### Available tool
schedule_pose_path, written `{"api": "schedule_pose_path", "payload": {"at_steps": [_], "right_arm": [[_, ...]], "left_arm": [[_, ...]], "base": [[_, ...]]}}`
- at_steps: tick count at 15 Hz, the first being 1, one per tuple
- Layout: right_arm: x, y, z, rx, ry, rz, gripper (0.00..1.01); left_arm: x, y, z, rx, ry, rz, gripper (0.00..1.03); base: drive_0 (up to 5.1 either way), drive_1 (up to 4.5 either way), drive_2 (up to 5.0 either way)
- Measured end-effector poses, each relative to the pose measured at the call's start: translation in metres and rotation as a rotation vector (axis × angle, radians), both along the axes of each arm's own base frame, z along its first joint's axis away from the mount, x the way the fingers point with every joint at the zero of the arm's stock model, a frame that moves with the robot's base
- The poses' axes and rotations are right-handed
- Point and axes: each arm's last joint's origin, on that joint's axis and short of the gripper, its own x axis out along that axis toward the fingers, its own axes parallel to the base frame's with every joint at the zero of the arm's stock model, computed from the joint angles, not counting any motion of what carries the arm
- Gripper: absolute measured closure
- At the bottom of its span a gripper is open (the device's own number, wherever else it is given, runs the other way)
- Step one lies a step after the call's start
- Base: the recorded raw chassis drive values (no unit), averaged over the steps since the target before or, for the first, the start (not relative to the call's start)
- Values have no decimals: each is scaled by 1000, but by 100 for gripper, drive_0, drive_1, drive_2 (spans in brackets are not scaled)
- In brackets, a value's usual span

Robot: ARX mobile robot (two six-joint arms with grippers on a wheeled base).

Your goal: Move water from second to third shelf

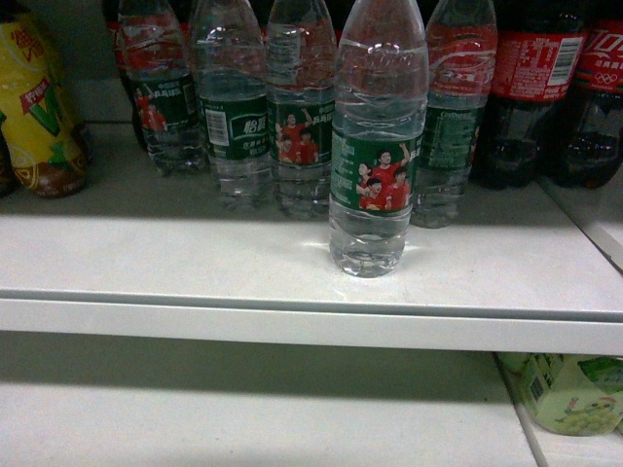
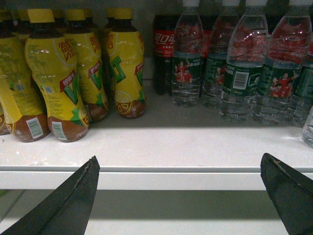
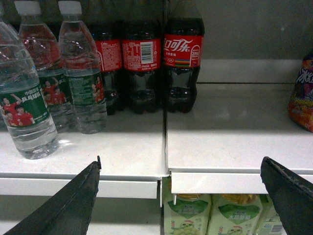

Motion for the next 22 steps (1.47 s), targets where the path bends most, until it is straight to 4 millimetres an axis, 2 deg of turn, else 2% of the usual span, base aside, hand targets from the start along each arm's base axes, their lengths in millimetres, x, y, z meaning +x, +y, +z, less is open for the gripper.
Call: {"api": "schedule_pose_path", "payload": {"at_steps": [3, 4, 5, 8, 11, 12, 14, 16, 19, 22], "right_arm": [[0, 0, -1, 3, 10, -2, 3], [1, -1, -3, 46, 150, -25, 3], [8, -3, 1, 85, 219, -45, 3], [30, -6, 36, 98, 122, -18, 3], [50, -3, 32, 81, 157, 17, 3], [55, 3, 30, 77, 159, 48, 3], [76, 29, 18, 47, 167, 140, 3], [93, 45, 7, 29, 182, 192, 3], [121, 55, 8, 17, 165, 218, 3], [132, 72, 10, -23, 135, 291, 3]], "left_arm": [[0, 0, 0, 0, 0, 0, 5], [0, 0, 0, 0, 0, 0, 5], [0, 0, 0, 0, 0, 0, 5], [0, 0, 0, 0, 0, 0, 5], [0, 0, 0, 0, 0, 0, 5], [0, 0, 0, 0, 0, 0, 5], [0, 0, 0, 0, 0, 0, 5], [0, 0, 0, 0, 0, 0, 5], [0, 0, 0, 0, 0, 0, 5], [0, 0, 0, 0, 0, 0, 5]], "base": [[0, 0, 0], [0, 0, 0], [0, 0, 0], [0, 0, 0], [0, 0, 0], [0, 0, 0], [0, 0, 0], [0, 0, 0], [0, 0, 0], [0, 0, 0]]}}
